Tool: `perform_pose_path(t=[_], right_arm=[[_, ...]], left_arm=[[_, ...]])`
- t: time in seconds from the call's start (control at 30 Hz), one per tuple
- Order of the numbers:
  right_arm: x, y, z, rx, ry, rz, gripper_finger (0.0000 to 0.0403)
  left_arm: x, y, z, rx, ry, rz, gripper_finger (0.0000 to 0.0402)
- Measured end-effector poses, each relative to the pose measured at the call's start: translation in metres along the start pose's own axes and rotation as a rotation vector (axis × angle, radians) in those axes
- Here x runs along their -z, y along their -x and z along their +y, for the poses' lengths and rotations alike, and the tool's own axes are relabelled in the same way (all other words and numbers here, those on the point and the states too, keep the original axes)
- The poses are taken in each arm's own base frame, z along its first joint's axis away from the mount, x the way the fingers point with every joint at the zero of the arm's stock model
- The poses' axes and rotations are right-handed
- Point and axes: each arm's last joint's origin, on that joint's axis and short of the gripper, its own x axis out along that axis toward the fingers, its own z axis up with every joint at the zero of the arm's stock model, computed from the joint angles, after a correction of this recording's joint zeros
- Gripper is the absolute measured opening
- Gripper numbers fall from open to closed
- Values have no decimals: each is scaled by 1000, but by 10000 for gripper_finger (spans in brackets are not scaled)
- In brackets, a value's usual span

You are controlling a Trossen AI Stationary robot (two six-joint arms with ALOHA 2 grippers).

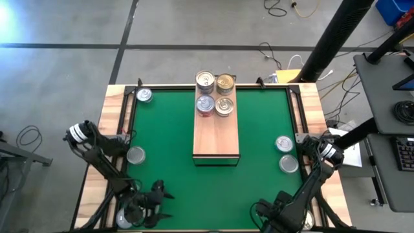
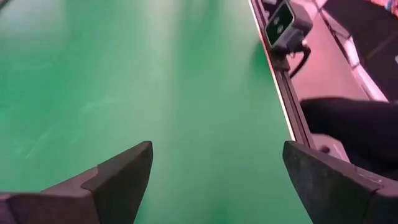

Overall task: Stack canned seafood by type on shelf
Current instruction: Stack the blue pink tuna can on top of the other blue pink tuna can on the shelf

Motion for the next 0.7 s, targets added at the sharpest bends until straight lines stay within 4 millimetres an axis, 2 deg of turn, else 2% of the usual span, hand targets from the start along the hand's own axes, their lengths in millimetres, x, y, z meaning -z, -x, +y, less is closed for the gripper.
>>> perform_pose_path(t=[0.27, 0.47, 0.7], right_arm=[[2, 0, 0, 1, 129, -2, 247], [-10, 1, -1, 0, 134, -36, 231], [-20, 2, -2, 2, 146, -55, 244]], left_arm=[[12, -14, 0, -23, 10, -56, 347], [15, -18, 0, -16, 22, -65, 369], [8, -23, 4, -11, 18, -48, 398]])
